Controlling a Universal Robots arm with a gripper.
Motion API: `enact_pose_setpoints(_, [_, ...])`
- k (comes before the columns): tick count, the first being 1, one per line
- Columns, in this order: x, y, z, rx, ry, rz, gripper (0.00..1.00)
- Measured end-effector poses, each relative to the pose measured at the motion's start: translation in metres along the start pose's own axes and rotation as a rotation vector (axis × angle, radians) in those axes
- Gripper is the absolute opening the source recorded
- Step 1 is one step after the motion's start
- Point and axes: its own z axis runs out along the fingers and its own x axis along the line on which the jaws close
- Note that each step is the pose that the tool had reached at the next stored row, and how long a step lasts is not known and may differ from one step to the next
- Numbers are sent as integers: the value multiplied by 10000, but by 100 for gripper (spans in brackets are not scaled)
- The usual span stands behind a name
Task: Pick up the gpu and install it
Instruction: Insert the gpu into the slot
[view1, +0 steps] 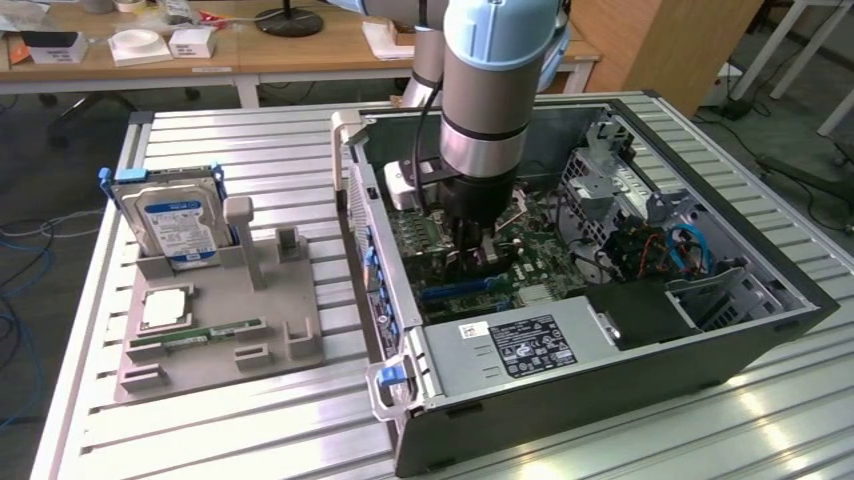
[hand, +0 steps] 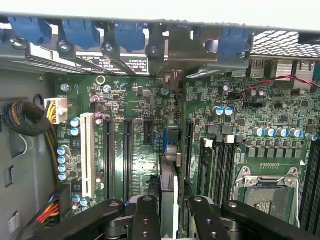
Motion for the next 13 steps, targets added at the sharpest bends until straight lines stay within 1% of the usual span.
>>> enact_pose_setpoints(10, [1, -2, -10, -1, -1, -9, 27])
enact_pose_setpoints(13, [4, -24, -7, -1, -2, -9, 27])
